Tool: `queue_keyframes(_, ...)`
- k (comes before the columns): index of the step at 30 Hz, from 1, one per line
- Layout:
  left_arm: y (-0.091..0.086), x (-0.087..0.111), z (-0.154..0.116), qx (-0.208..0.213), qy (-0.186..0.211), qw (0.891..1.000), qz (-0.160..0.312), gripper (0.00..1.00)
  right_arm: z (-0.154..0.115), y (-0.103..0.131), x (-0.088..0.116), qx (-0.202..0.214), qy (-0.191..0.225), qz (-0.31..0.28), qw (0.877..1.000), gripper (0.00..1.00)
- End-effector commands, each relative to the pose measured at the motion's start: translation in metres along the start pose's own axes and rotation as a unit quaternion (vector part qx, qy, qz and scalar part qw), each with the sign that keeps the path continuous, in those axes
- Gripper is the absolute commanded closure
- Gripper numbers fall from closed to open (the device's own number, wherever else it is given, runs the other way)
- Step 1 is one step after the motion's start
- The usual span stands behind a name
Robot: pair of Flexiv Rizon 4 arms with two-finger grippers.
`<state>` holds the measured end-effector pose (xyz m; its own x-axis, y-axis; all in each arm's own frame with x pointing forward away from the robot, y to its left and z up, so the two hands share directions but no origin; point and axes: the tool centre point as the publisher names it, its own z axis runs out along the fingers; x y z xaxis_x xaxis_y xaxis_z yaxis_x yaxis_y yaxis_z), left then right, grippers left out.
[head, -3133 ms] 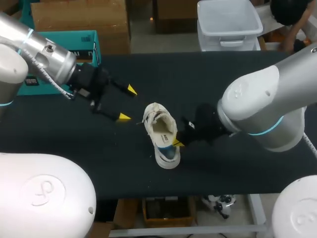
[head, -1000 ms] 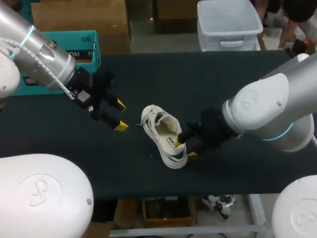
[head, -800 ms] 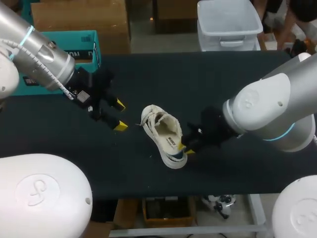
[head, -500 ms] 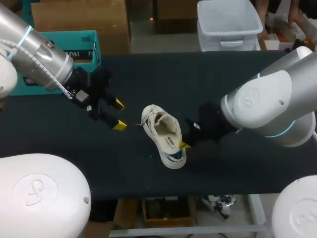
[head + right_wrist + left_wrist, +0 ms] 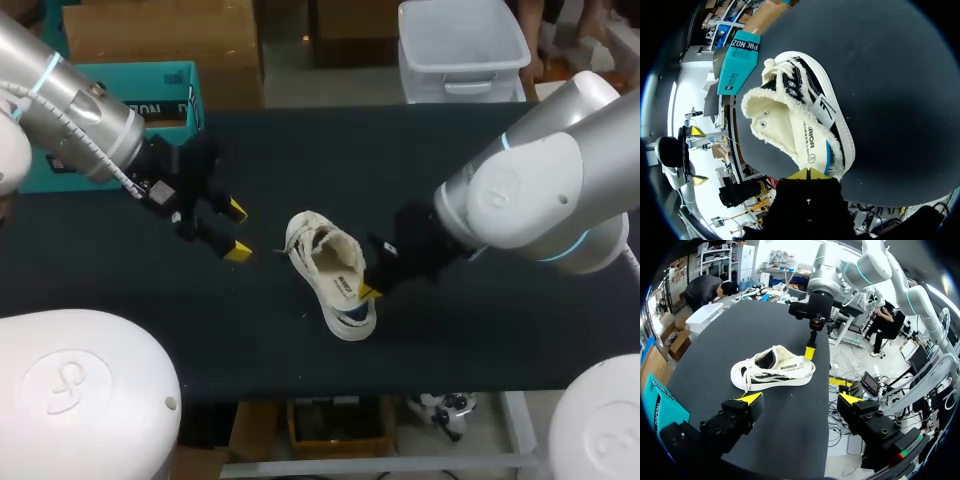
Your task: Open the shoe tongue, take the insole out of the shoe, put the insole back into the shoe, and pack the shoe into the shoebox
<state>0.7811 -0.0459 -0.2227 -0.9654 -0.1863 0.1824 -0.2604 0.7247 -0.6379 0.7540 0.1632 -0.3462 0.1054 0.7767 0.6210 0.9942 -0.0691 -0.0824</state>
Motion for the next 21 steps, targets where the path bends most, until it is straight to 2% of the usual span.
queue_keyframes(1,0.000,-0.002,0.002,-0.001,0.002,1.000,-0.001,0.00,0.015,0.010,-0.006,0.016,0.014,0.000,1.000,1.00)
queue_keyframes(8,0.002,-0.003,0.002,-0.002,0.001,1.000,-0.002,0.00,0.028,0.015,-0.011,0.027,0.022,0.001,0.999,1.00)
queue_keyframes(12,0.002,0.000,0.000,-0.007,-0.005,1.000,-0.010,0.00,0.048,0.021,-0.021,0.029,0.026,-0.007,0.999,1.00)
queue_keyframes(17,0.003,0.004,-0.007,-0.009,-0.018,1.000,-0.020,0.00,0.060,0.021,-0.024,0.027,0.006,-0.019,0.999,1.00)
queue_keyframes(18,0.005,0.004,-0.009,-0.008,-0.020,1.000,-0.022,0.00,0.067,0.019,-0.026,0.018,-0.029,-0.037,0.999,1.00)
queue_keyframes(21,0.005,0.004,-0.009,-0.008,-0.019,1.000,-0.022,0.00,0.068,0.019,-0.027,0.013,-0.039,-0.041,0.998,1.00)
